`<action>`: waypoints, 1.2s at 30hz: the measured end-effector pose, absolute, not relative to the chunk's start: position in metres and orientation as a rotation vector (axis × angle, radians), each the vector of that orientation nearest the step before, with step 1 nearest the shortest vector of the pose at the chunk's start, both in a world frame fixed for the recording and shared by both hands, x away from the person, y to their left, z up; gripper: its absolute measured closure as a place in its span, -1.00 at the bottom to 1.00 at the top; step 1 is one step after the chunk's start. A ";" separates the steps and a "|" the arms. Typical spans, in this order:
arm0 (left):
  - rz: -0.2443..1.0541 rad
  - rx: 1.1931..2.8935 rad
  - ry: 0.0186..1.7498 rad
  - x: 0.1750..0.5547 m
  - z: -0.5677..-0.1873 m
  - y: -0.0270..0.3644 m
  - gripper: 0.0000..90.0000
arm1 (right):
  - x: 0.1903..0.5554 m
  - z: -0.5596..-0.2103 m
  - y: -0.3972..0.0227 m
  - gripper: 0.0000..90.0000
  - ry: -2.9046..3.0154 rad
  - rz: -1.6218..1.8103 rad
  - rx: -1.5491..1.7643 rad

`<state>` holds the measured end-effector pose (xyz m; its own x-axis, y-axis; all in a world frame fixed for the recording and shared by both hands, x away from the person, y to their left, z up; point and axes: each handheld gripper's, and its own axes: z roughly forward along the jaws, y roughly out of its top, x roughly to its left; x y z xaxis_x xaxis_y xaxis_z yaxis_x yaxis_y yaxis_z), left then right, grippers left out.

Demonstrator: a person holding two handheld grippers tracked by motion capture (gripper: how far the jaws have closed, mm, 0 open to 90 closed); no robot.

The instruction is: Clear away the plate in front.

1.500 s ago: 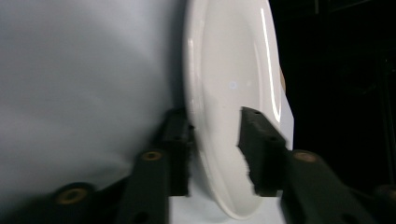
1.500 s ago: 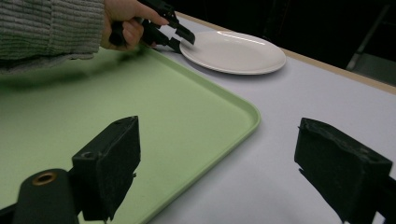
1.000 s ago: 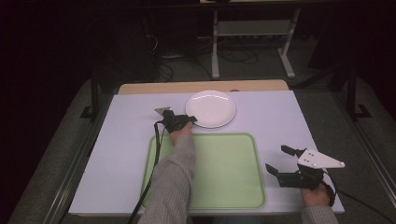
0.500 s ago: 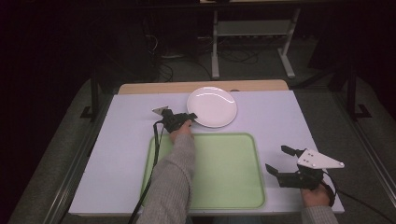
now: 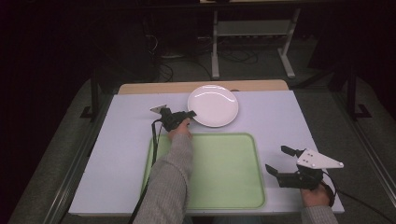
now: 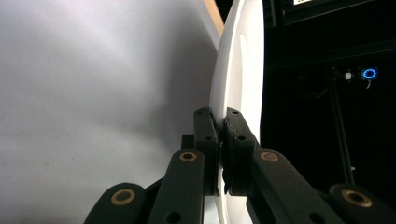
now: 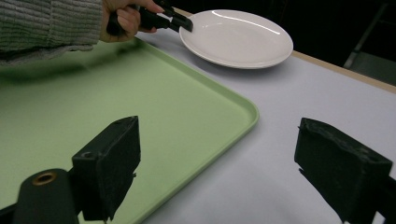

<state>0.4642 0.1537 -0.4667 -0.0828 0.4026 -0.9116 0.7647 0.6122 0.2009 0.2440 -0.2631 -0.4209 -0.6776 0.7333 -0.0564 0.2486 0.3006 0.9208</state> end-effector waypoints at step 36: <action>-0.335 0.949 1.579 0.432 -0.430 0.208 0.92 | 0.241 -0.421 -0.262 -0.70 2.093 1.351 0.871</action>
